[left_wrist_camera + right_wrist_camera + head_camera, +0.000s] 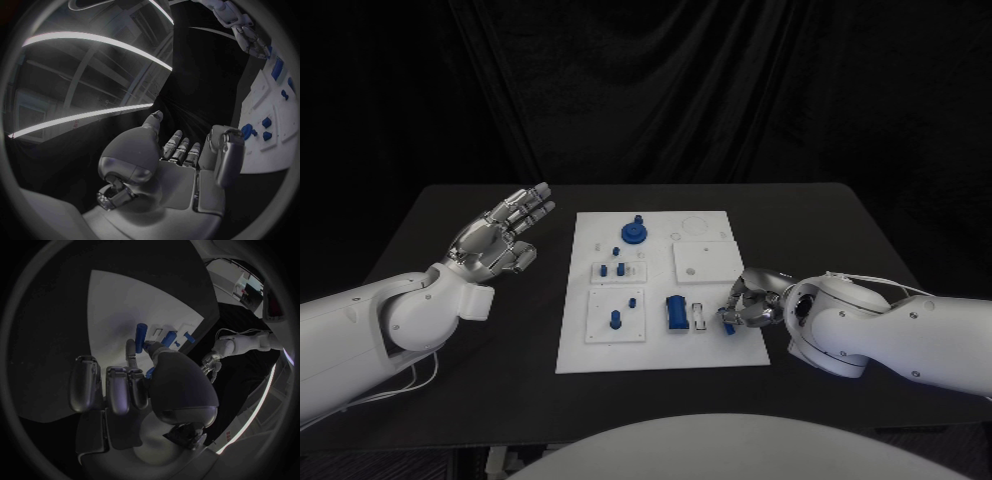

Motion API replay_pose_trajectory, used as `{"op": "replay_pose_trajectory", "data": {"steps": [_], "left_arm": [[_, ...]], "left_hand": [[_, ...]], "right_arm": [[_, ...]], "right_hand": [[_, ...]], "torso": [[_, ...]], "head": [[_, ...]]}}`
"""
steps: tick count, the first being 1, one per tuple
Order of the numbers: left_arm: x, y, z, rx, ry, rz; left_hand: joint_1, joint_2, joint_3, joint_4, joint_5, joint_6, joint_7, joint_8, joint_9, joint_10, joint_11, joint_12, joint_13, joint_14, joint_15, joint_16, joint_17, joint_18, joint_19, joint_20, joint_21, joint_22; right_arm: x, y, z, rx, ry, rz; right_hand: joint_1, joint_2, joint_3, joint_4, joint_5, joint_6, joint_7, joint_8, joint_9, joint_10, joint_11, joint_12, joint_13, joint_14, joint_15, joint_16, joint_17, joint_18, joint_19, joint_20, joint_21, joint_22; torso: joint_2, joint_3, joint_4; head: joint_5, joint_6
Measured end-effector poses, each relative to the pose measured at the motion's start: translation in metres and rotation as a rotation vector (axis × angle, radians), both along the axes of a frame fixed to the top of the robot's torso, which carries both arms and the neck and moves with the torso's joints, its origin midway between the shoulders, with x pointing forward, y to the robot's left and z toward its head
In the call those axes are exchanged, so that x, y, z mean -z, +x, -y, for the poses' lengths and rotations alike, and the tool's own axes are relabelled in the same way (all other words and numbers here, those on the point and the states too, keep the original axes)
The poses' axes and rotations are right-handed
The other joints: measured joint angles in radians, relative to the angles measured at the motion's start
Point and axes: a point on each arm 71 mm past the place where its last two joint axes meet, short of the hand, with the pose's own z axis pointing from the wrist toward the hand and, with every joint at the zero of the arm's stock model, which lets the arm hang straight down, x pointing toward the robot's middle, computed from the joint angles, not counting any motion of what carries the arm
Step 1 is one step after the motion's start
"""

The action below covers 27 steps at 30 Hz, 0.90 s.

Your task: Assemble the parts on the task board

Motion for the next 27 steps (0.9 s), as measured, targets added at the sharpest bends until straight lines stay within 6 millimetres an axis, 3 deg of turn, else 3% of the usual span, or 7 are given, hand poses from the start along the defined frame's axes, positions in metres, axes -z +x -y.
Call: {"op": "replay_pose_trajectory", "data": {"steps": [14, 27], "left_arm": [[0.001, 0.000, 0.002, 0.004, 0.000, -0.002], [0.001, 0.000, 0.002, 0.006, 0.000, -0.004]], "left_hand": [[0.000, 0.000, 0.003, -0.003, 0.000, 0.000, 0.000, 0.000, 0.000, 0.000, 0.000, 0.000, 0.000, 0.000, 0.000, 0.000, -0.001, 0.000, 0.000, 0.000, 0.000, 0.000], [0.000, 0.000, 0.003, -0.003, 0.000, 0.000, 0.000, 0.000, 0.000, 0.000, 0.000, 0.000, 0.000, 0.000, 0.000, 0.000, -0.001, 0.000, 0.000, 0.000, 0.000, 0.000]], "right_arm": [[0.008, 0.009, -0.015, 0.026, 0.086, -0.047], [0.012, 0.015, -0.020, 0.026, 0.103, -0.044]], "right_hand": [[-0.024, 0.000, 0.021, 0.001, -0.013, 0.000, 0.000, 0.000, -0.004, 0.000, 0.000, 0.000, 0.000, 0.000, 0.000, 0.000, 0.000, 0.000, 0.000, 0.000, 0.000, 0.000], [-0.030, -0.002, 0.022, 0.003, -0.013, 0.000, 0.000, -0.001, -0.006, 0.000, 0.000, 0.000, 0.000, 0.000, 0.000, 0.000, 0.000, 0.000, 0.000, 0.000, 0.000, 0.000]], "torso": [[0.001, -0.0010, 0.0017], [0.001, -0.0002, 0.0003]], "head": [[-0.005, 0.000], [0.000, 0.000]]}}
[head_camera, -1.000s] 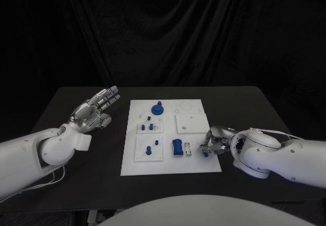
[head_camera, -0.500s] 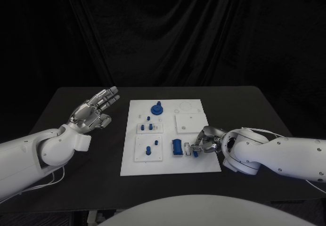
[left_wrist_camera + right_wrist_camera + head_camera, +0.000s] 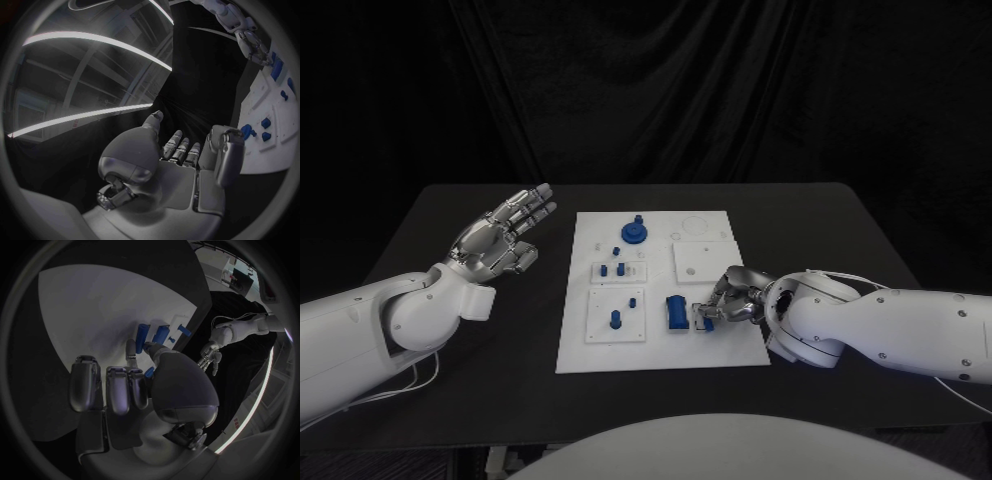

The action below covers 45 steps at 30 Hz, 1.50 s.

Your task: Assemble the parts on the task board

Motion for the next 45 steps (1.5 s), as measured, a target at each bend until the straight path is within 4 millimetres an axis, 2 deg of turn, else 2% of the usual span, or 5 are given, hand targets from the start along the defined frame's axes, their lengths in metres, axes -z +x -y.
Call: {"op": "replay_pose_trajectory", "data": {"steps": [7, 12, 20, 32, 45], "left_arm": [[0.001, 0.000, 0.000, 0.001, 0.002, -0.002], [0.002, 0.000, 0.000, 0.002, 0.003, -0.005], [0.004, 0.000, 0.000, 0.003, 0.005, -0.011], [0.007, -0.003, 0.000, 0.005, 0.005, -0.019], [0.009, -0.004, -0.003, 0.001, 0.006, -0.023]], "left_hand": [[0.000, 0.000, 0.000, 0.000, 0.000, 0.000, 0.000, 0.000, 0.000, 0.000, 0.000, 0.000, 0.000, 0.000, 0.000, 0.000, 0.000, 0.000, 0.000, 0.000, 0.000, 0.000], [0.000, 0.000, 0.000, 0.000, 0.000, 0.000, 0.000, 0.000, 0.000, -0.002, 0.002, 0.000, 0.000, 0.000, 0.000, 0.000, 0.000, 0.000, 0.000, 0.000, 0.000, 0.000], [0.000, 0.000, 0.000, 0.000, 0.000, 0.000, 0.000, 0.000, 0.000, -0.004, 0.004, 0.000, 0.000, 0.000, 0.000, 0.000, 0.001, 0.000, 0.000, 0.000, 0.000, 0.000], [0.000, 0.000, 0.000, 0.000, 0.000, 0.000, 0.000, 0.000, 0.000, -0.004, 0.004, 0.000, 0.000, 0.000, 0.000, 0.000, 0.000, 0.000, 0.000, 0.000, 0.000, 0.000], [0.000, 0.000, 0.003, 0.003, 0.000, 0.000, 0.000, 0.000, 0.000, -0.004, 0.004, 0.000, 0.000, 0.000, 0.000, 0.000, 0.000, 0.000, 0.000, 0.000, 0.000, 0.000]], "right_arm": [[0.000, 0.001, -0.004, -0.006, 0.007, 0.006], [0.000, 0.002, -0.005, -0.007, 0.009, 0.008], [0.001, 0.003, -0.005, -0.007, 0.006, 0.012], [0.000, 0.004, -0.004, -0.014, -0.015, 0.027], [-0.006, -0.002, 0.008, -0.005, -0.019, 0.071]], "right_hand": [[-0.017, -0.001, -0.001, 0.003, -0.004, 0.000, 0.000, 0.000, 0.000, 0.000, 0.000, 0.000, 0.000, 0.000, 0.000, 0.000, 0.000, 0.000, 0.000, 0.000, 0.000, 0.000], [-0.041, -0.001, -0.018, 0.020, 0.007, 0.000, 0.000, 0.005, 0.001, 0.000, 0.000, 0.000, 0.000, 0.000, 0.000, 0.000, 0.000, 0.000, 0.000, 0.000, 0.000, 0.000], [-0.082, 0.006, -0.050, 0.052, -0.069, -0.002, 0.002, 0.009, -0.004, 0.000, 0.000, 0.000, 0.000, 0.000, 0.000, 0.000, 0.000, 0.000, 0.000, 0.000, -0.002, 0.000], [-0.143, -0.004, -0.107, 0.106, -0.184, -0.008, 0.007, 0.009, -0.013, 0.000, 0.000, 0.000, 0.000, 0.000, 0.000, 0.000, 0.000, 0.000, 0.000, 0.000, -0.005, 0.000], [-0.146, -0.001, -0.117, 0.099, -0.194, -0.007, 0.007, 0.014, -0.011, 0.000, 0.000, 0.000, 0.000, 0.000, 0.000, 0.000, 0.000, 0.000, 0.000, 0.000, -0.005, 0.000]], "torso": [[0.000, 0.0001, 0.0000], [-0.001, 0.0001, 0.0000], [-0.001, 0.0004, -0.0009], [-0.001, 0.0003, -0.0009], [-0.001, 0.0001, -0.0009]], "head": [[-0.001, 0.000], [-0.002, 0.000], [-0.001, 0.000], [0.001, 0.000], [0.008, 0.000]]}}
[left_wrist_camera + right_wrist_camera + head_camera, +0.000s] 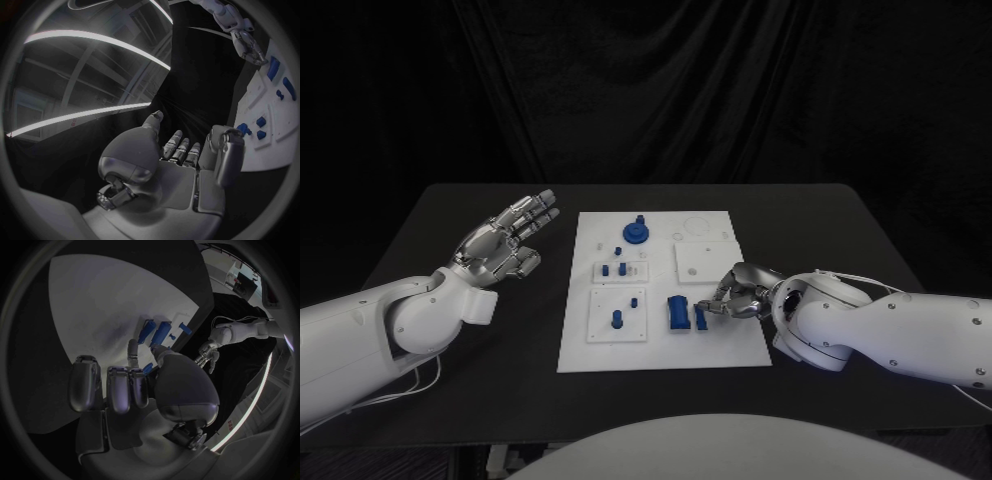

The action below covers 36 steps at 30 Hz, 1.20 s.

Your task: Assemble the parts on the task board

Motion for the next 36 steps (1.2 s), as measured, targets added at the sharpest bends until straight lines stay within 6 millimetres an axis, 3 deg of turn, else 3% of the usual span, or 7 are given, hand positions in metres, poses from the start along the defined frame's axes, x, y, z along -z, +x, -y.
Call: {"op": "replay_pose_trajectory", "data": {"steps": [6, 12, 16, 20, 27, 36], "left_arm": [[0.000, 0.000, -0.001, -0.002, 0.000, 0.000], [0.000, -0.001, -0.001, -0.002, 0.000, -0.001], [0.000, -0.001, -0.001, -0.002, 0.000, -0.001], [0.000, -0.001, -0.001, -0.002, -0.001, -0.001], [0.000, -0.001, -0.001, -0.002, -0.001, -0.001], [0.000, -0.001, -0.001, -0.002, 0.000, -0.001]], "left_hand": [[0.000, 0.000, 0.001, 0.001, 0.000, 0.000, 0.000, 0.000, 0.000, 0.000, 0.000, 0.000, 0.000, 0.000, 0.000, 0.000, 0.000, 0.000, 0.000, 0.000, 0.000, 0.000], [0.000, 0.000, 0.001, 0.001, 0.000, 0.000, 0.000, 0.000, 0.000, 0.000, 0.000, 0.005, 0.000, 0.000, 0.000, 0.000, 0.000, 0.000, 0.000, 0.000, 0.000, 0.000], [0.000, 0.000, 0.001, 0.001, 0.000, 0.000, 0.000, 0.000, 0.000, 0.000, 0.000, 0.005, 0.000, 0.000, 0.000, 0.000, 0.000, 0.000, 0.000, 0.000, 0.000, 0.000], [0.000, 0.000, 0.001, 0.001, 0.000, 0.000, 0.000, 0.000, 0.000, 0.000, 0.000, 0.004, 0.000, 0.000, 0.000, 0.000, 0.001, 0.000, 0.000, 0.000, 0.000, 0.000], [0.000, 0.000, 0.001, 0.001, 0.000, 0.000, 0.000, 0.000, 0.000, 0.000, 0.000, 0.004, 0.000, 0.000, 0.000, 0.000, 0.001, 0.000, 0.000, 0.000, 0.000, 0.000], [0.000, 0.000, 0.001, 0.001, 0.000, 0.000, 0.000, 0.000, 0.000, 0.000, 0.000, 0.004, 0.000, 0.000, 0.000, 0.000, 0.000, 0.000, 0.000, 0.000, 0.000, 0.000]], "right_arm": [[-0.002, -0.005, 0.005, 0.004, 0.008, 0.012], [-0.001, -0.014, 0.008, -0.004, 0.008, -0.006], [0.001, -0.018, 0.008, -0.018, 0.001, -0.028], [0.002, -0.019, 0.009, -0.028, -0.008, -0.044], [0.005, -0.019, 0.006, -0.047, -0.021, -0.063], [0.009, -0.016, 0.002, -0.059, -0.032, -0.073]], "right_hand": [[0.026, -0.007, -0.011, -0.011, 0.000, 0.005, -0.005, 0.019, 0.013, 0.000, 0.000, 0.000, 0.001, 0.000, 0.000, 0.000, 0.000, 0.000, 0.000, 0.000, 0.000, 0.000], [0.034, -0.015, -0.036, -0.009, -0.038, 0.009, -0.009, 0.070, 0.056, -0.001, -0.006, 0.000, 0.001, -0.003, -0.003, 0.000, 0.000, 0.000, 0.000, 0.000, 0.000, 0.000], [0.039, -0.012, -0.060, 0.001, -0.079, 0.000, -0.019, 0.118, 0.102, 0.000, -0.011, 0.000, 0.001, -0.004, -0.004, 0.000, 0.000, 0.000, 0.000, 0.000, 0.000, 0.000], [0.045, -0.018, -0.072, 0.004, -0.107, -0.004, -0.022, 0.144, 0.128, -0.002, -0.013, 0.000, 0.001, -0.003, -0.008, 0.000, 0.000, 0.000, -0.002, -0.002, 0.000, 0.000], [0.055, -0.020, -0.077, 0.003, -0.117, -0.009, -0.027, 0.164, 0.151, 0.002, -0.017, 0.000, 0.001, -0.003, -0.011, 0.000, 0.000, 0.000, 0.000, -0.007, 0.000, 0.000], [0.058, -0.023, -0.083, 0.003, -0.123, -0.009, -0.027, 0.169, 0.157, 0.002, -0.016, 0.000, 0.000, -0.003, -0.011, 0.000, 0.000, 0.000, 0.000, -0.007, 0.000, 0.000]], "torso": [[0.000, 0.0000, 0.0001], [0.000, 0.0001, 0.0001], [0.000, 0.0003, -0.0002], [0.000, 0.0004, -0.0007], [0.000, 0.0002, -0.0006], [0.000, -0.0002, 0.0006]], "head": [[0.001, 0.000], [-0.001, 0.000], [-0.003, 0.000], [-0.004, 0.000], [-0.002, 0.000], [-0.002, 0.000]]}}
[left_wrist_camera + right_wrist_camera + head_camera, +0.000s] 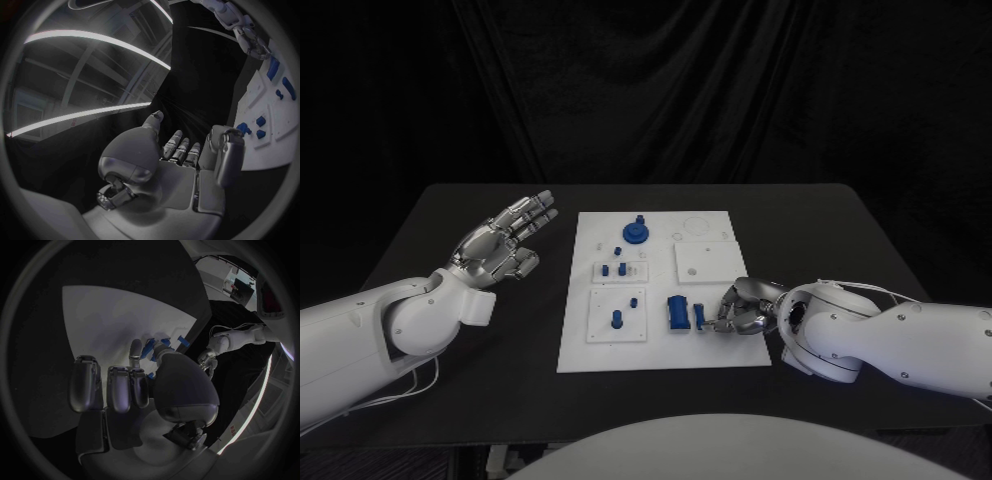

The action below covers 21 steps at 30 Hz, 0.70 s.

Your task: Assemble the parts on the task board

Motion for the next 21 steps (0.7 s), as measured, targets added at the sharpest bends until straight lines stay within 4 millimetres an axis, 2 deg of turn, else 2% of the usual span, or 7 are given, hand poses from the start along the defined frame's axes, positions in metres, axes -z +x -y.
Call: {"op": "replay_pose_trajectory", "data": {"steps": [14, 16, 21], "left_arm": [[0.0003, 0.0002, 0.0005, 0.001, 0.000, 0.000], [0.0003, 0.0002, 0.0007, 0.002, 0.000, -0.001], [0.0005, 0.0002, 0.0010, 0.002, -0.001, -0.001]], "left_hand": [[0.000, 0.000, 0.000, 0.000, 0.000, 0.000, 0.000, 0.000, 0.000, 0.000, 0.000, 0.000, 0.000, 0.000, 0.000, 0.000, 0.000, 0.000, 0.000, 0.000, 0.000, 0.000], [0.000, 0.000, 0.000, 0.000, 0.000, 0.000, 0.000, 0.000, 0.000, 0.000, 0.000, 0.000, 0.000, 0.000, 0.000, 0.000, 0.000, 0.000, 0.000, 0.000, 0.000, 0.000], [0.000, 0.000, 0.000, 0.000, 0.000, 0.000, 0.000, 0.000, 0.000, 0.000, 0.000, 0.000, 0.000, 0.000, 0.000, 0.000, 0.000, 0.000, 0.000, 0.000, 0.000, 0.000]], "right_arm": [[0.0044, 0.0050, -0.0014, 0.000, -0.012, 0.000], [0.0050, 0.0053, -0.0018, -0.001, -0.013, -0.002], [0.0066, 0.0055, -0.0027, -0.006, -0.016, -0.008]], "right_hand": [[0.013, 0.013, -0.003, 0.003, -0.008, -0.004, -0.004, 0.014, 0.016, -0.004, -0.003, 0.000, 0.000, 0.000, 0.000, 0.000, 0.000, 0.000, 0.000, 0.000, 0.000, 0.001], [0.026, 0.026, 0.002, -0.002, -0.008, -0.015, -0.004, 0.023, 0.023, -0.004, -0.003, 0.000, 0.000, 0.000, 0.000, 0.000, 0.000, 0.000, 0.000, 0.000, 0.000, 0.001], [0.061, 0.039, 0.009, -0.026, 0.011, -0.020, -0.009, 0.029, 0.034, 0.000, -0.007, 0.000, 0.000, 0.001, -0.006, 0.000, 0.000, 0.000, -0.004, -0.004, 0.000, 0.001]], "torso": [[0.001, 0.0001, 0.0008], [0.001, 0.0001, 0.0007], [0.001, 0.0006, 0.0001]], "head": [[-0.002, 0.000], [-0.002, 0.000], [0.000, 0.000]]}}
